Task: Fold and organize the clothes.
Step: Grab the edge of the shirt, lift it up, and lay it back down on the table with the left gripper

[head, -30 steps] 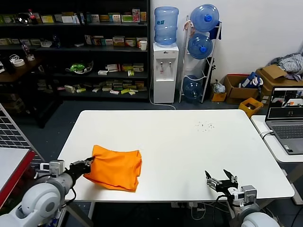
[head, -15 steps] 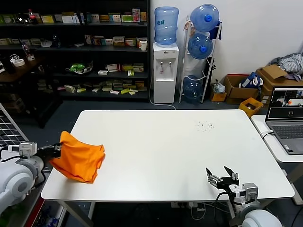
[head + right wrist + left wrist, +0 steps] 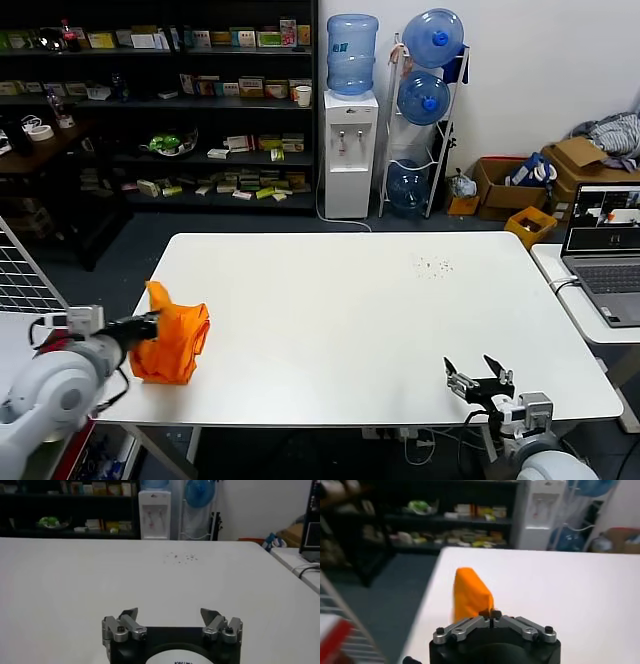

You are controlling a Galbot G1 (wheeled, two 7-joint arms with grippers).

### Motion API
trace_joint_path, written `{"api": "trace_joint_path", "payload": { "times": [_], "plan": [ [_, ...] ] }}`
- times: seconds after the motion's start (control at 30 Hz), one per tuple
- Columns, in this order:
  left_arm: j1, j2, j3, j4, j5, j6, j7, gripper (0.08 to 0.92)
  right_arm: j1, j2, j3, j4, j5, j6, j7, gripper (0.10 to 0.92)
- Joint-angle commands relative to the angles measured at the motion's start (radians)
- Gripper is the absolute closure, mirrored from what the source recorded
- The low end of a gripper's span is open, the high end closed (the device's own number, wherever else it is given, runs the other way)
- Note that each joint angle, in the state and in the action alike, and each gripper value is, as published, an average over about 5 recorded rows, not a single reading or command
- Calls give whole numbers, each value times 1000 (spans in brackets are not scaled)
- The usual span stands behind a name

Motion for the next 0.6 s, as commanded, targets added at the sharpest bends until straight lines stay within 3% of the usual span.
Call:
{"api": "trace_joint_path", "payload": {
  "times": [0.03,0.13,0.27,0.37,0.6],
  "plan": [
    [-648,-602,773,64,-297,4,-305,906,-111,89,95,44,-69,-2,6,203],
    [-714,-781,840,219,-265,4,-307,906,-128,110,108,56,-80,-3,8,203],
    [-738,-935,843,407,-182,4,-277,906,-132,122,110,61,-82,-7,10,203],
    [-738,-977,839,478,-126,3,-259,906,-130,121,108,60,-80,-8,11,203],
    [-719,-995,835,517,-49,-1,-244,906,-120,101,107,51,-67,-8,10,203]
  ]
}}
